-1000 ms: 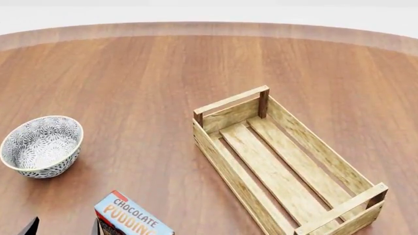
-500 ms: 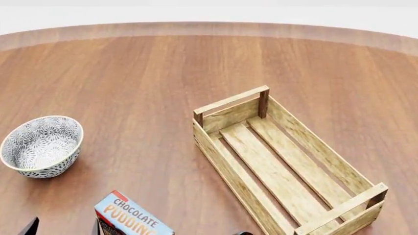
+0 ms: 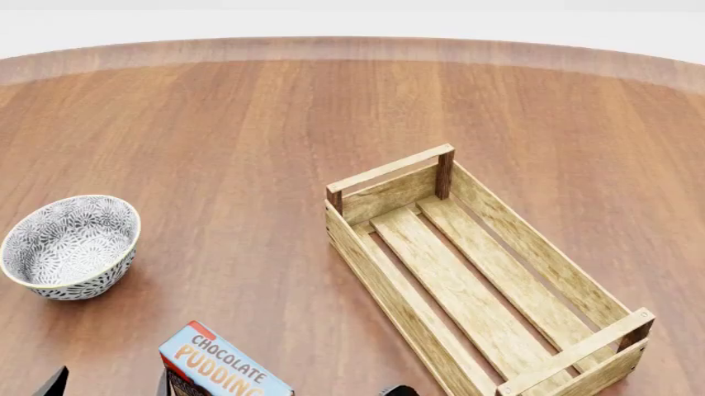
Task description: Pick up the chocolate pudding and put it in the tray.
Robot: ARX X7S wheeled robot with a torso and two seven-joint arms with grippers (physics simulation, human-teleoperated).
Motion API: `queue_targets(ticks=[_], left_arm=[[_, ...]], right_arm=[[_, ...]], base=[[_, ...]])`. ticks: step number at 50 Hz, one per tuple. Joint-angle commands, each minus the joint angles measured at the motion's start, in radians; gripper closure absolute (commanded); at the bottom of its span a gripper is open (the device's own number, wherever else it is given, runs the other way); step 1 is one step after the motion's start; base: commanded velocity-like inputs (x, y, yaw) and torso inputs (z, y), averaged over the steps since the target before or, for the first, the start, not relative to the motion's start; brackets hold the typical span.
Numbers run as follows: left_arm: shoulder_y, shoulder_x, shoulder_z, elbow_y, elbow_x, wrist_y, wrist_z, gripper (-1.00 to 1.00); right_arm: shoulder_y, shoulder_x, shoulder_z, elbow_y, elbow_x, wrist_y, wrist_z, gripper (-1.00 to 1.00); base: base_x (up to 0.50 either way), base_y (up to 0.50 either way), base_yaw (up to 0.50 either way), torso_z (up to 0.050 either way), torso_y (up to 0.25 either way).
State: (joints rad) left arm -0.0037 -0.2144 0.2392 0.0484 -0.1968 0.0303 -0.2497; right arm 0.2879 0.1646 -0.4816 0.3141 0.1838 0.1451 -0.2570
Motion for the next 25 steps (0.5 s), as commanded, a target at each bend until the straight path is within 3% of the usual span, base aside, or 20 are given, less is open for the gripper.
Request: queue_targets(ticks=[1, 25], left_arm=[[-0.001, -0.004, 0.004, 0.004, -0.007, -0.004, -0.005, -1.0], [-0.003, -0.013, 0.018, 0.001, -0.009, 0.0, -0.016, -1.0]], right_arm=[[0.014, -0.012, -0.012, 0.028, 0.003, -0.008, 0.0, -1.0], [0.04, -0.033, -0.033, 0.081, 0.013, -0.027, 0.002, -1.0]], base=[[0.0, 0.0, 0.0, 0.0, 0.0], [0.0, 0.0, 0.0, 0.0, 0.0]])
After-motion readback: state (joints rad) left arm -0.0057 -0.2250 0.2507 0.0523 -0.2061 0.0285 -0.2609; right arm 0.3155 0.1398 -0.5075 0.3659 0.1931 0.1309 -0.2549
